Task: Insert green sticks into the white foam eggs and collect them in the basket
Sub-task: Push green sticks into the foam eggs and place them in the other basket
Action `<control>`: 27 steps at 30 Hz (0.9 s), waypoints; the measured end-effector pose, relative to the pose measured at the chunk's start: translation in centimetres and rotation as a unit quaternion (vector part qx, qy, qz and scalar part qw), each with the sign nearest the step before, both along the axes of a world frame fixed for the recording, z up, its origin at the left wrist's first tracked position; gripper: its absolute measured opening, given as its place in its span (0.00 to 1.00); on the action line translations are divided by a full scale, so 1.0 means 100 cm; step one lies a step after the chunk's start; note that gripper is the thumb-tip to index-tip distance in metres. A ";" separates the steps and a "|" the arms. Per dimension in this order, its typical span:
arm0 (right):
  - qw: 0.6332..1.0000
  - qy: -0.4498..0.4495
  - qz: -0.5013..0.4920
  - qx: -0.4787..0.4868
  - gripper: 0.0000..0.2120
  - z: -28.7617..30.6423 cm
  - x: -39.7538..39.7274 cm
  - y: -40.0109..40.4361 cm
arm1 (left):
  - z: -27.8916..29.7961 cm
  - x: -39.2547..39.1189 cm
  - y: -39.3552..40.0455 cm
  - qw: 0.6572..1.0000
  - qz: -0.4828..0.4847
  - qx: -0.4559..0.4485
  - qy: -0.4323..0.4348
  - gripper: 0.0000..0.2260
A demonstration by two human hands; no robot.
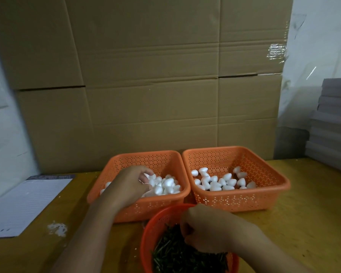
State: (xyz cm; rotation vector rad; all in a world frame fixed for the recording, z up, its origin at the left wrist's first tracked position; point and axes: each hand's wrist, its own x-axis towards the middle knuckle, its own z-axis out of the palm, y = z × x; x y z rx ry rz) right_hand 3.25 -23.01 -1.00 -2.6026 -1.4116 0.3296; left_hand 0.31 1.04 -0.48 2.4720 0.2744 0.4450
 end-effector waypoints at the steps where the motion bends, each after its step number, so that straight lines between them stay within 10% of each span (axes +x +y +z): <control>1: 1.000 0.001 0.001 0.004 0.06 0.000 0.000 0.000 | 0.000 0.000 0.000 1.000 -0.007 -0.003 -0.008 0.15; 15: 0.995 -0.039 0.009 0.095 0.06 -0.001 0.003 0.000 | 0.013 -0.005 -0.010 0.973 -0.079 -0.175 -0.127 0.14; 20: 0.992 -0.029 0.029 0.121 0.02 0.002 0.001 -0.001 | 0.038 -0.021 -0.025 0.860 -0.162 -0.457 -0.161 0.15; 27: 0.995 -0.007 0.041 0.093 0.05 -0.001 0.001 0.000 | 0.062 -0.040 -0.039 0.802 -0.231 -0.518 -0.187 0.23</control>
